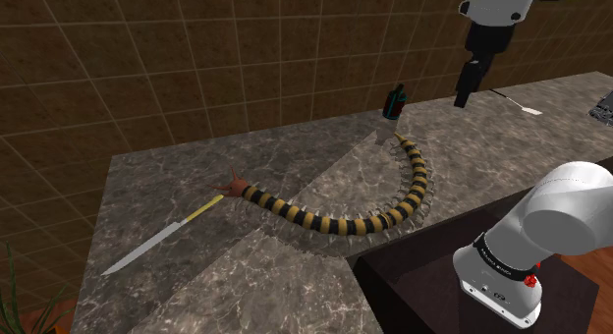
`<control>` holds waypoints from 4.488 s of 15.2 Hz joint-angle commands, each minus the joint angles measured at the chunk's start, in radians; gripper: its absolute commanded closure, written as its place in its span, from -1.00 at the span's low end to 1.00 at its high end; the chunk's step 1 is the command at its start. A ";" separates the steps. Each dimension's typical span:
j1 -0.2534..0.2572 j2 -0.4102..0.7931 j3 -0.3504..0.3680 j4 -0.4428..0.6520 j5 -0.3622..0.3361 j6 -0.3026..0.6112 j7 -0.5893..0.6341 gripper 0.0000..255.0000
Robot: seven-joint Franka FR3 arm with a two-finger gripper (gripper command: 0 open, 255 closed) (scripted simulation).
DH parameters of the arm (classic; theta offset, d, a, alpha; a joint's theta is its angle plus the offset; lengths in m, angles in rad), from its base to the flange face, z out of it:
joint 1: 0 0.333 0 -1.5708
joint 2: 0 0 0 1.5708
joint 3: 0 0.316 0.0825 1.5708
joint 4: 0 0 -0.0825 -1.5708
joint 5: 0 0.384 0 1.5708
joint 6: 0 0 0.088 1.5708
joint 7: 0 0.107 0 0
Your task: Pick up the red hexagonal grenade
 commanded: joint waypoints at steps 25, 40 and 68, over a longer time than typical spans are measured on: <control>-0.195 0.720 -0.098 0.260 -0.018 0.600 0.387 -1.00; -0.287 1.096 -0.178 0.556 0.048 0.748 0.518 -1.00; -0.286 1.066 -0.180 0.602 0.044 0.672 0.516 1.00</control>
